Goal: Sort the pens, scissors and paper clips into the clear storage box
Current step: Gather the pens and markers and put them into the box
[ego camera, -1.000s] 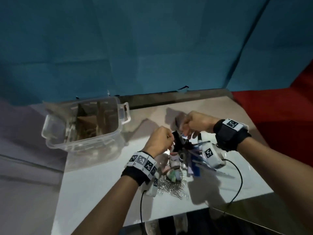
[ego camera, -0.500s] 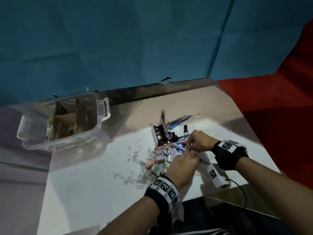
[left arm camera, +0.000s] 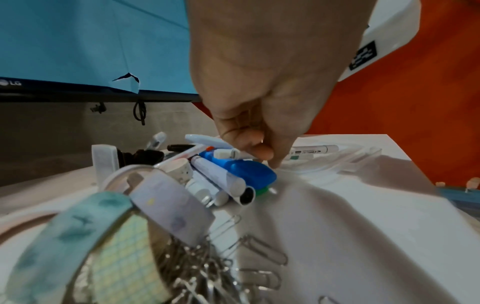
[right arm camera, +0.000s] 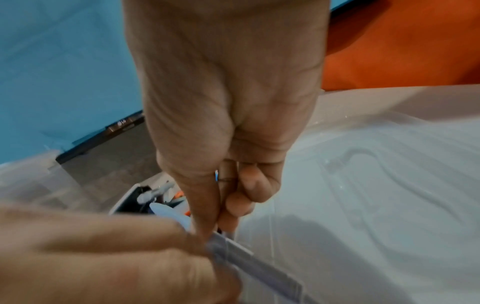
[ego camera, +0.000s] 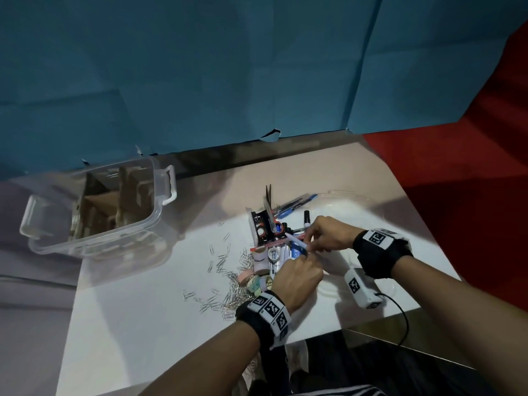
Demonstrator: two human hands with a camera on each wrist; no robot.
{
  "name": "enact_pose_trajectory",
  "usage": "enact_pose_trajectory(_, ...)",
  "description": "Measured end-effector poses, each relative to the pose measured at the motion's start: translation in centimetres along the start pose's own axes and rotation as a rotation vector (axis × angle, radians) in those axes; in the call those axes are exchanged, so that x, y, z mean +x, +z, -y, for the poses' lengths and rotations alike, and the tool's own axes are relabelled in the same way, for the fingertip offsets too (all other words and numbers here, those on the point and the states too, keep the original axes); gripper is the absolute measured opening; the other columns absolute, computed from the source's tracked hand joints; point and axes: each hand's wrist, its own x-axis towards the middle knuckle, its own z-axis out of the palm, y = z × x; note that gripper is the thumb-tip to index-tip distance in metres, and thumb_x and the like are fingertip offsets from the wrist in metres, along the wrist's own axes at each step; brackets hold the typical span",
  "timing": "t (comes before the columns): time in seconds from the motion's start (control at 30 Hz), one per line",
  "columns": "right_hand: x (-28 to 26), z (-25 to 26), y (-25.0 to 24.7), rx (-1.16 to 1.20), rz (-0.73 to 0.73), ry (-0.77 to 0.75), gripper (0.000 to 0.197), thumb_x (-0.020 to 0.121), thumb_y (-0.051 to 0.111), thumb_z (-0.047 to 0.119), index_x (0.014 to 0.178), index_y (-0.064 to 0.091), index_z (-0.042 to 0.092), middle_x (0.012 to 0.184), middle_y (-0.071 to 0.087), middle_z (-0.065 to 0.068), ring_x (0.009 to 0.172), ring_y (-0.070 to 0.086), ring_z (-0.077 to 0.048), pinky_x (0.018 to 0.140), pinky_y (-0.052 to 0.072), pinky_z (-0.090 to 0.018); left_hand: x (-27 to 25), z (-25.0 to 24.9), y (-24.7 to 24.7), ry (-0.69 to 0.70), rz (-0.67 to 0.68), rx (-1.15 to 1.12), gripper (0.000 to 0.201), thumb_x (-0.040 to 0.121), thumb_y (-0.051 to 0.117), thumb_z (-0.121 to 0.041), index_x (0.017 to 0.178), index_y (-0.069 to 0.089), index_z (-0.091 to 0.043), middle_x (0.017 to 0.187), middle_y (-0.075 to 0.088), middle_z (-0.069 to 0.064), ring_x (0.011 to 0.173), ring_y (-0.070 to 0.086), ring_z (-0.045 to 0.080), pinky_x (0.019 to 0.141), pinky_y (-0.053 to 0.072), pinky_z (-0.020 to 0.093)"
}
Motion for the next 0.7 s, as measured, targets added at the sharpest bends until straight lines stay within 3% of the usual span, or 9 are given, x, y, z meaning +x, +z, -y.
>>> enact_pose_trajectory(0.13,-1.0,-0.1,-4.1,0.181,-0.126,-0.044,0.010,0.091,0.067,0.012,0.084,0.072,0.014,0.075,0.067,0.001,0.064,0.056,-0.009,0.056,0.045,-0.022,-0.8,1.1,-2.0,-0.017,-0.084,-0.044,0.011,0.079,0.075,0.000,0.083,0.066,-0.006,0.075,0.064,0.006,0.066,0.062,0.022,0.048,0.040,0.027)
enact_pose_trajectory(0.2,-1.4,0.1,-5.8,0.288,-0.188,-0.031,0.009,0.093,0.063,0.009,0.090,0.069,0.003,0.082,0.067,-0.002,0.073,0.058,-0.013,0.064,0.050,-0.026,-1.8,2.4,-3.2,-0.081,-0.157,-0.106,0.011,0.083,0.076,-0.008,0.086,0.066,-0.012,0.082,0.064,0.002,0.074,0.058,0.017,0.055,0.036,0.022)
enact_pose_trajectory(0.27,-1.2,0.4,-6.2,0.325,-0.204,-0.020,0.004,0.091,0.061,0.006,0.088,0.063,0.004,0.084,0.067,-0.010,0.075,0.060,-0.019,0.071,0.051,-0.036,-2.9,4.4,-4.1,-0.213,-0.195,-0.176,0.009,0.090,0.071,-0.022,0.097,0.067,-0.018,0.088,0.062,-0.003,0.086,0.049,0.015,0.067,0.036,0.022)
enact_pose_trajectory(0.37,-0.2,1.2,-4.3,0.188,-0.221,-0.032,0.010,0.083,0.065,0.007,0.083,0.058,0.014,0.079,0.067,-0.012,0.065,0.059,-0.021,0.060,0.050,-0.036,-4.6,8.0,-5.2,-0.421,-0.263,-0.140,0.008,0.089,0.068,-0.035,0.088,0.068,-0.027,0.074,0.055,-0.012,0.086,0.036,0.015,0.074,0.026,0.028)
enact_pose_trajectory(0.43,0.5,2.1,-2.5,0.068,-0.203,-0.070,0.012,0.083,0.064,0.010,0.087,0.055,0.015,0.079,0.061,-0.005,0.066,0.055,-0.018,0.055,0.043,-0.031,-5.4,10.0,-5.4,-0.527,-0.274,-0.133,0.010,0.091,0.067,-0.027,0.081,0.068,-0.026,0.070,0.054,-0.010,0.087,0.039,0.016,0.074,0.025,0.031)
enact_pose_trajectory(0.53,1.5,3.3,-0.1,-0.105,-0.211,-0.163,0.013,0.083,0.065,0.019,0.085,0.052,0.015,0.078,0.056,-0.002,0.065,0.050,-0.016,0.054,0.036,-0.029,-6.1,12.6,-5.0,-0.597,-0.223,-0.151,0.022,0.088,0.066,0.000,0.077,0.065,-0.019,0.073,0.056,-0.004,0.071,0.050,0.017,0.062,0.033,0.029)
enact_pose_trajectory(0.6,1.9,3.7,1.0,-0.204,-0.240,-0.214,0.014,0.084,0.066,0.024,0.083,0.053,0.018,0.080,0.059,-0.003,0.069,0.053,-0.020,0.058,0.042,-0.033,-6.7,13.7,-4.8,-0.646,-0.189,-0.195,0.028,0.081,0.061,0.012,0.078,0.058,-0.015,0.079,0.055,0.000,0.069,0.051,0.021,0.058,0.033,0.031)
enact_pose_trajectory(0.7,2.4,4.1,2.4,-0.311,-0.247,-0.245,0.015,0.090,0.065,0.032,0.092,0.059,0.018,0.088,0.063,-0.003,0.075,0.058,-0.021,0.067,0.050,-0.035,-7.4,14.7,-4.5,-0.679,-0.153,-0.225,0.031,0.078,0.056,0.015,0.079,0.047,-0.015,0.080,0.052,0.001,0.070,0.050,0.025,0.059,0.033,0.034)
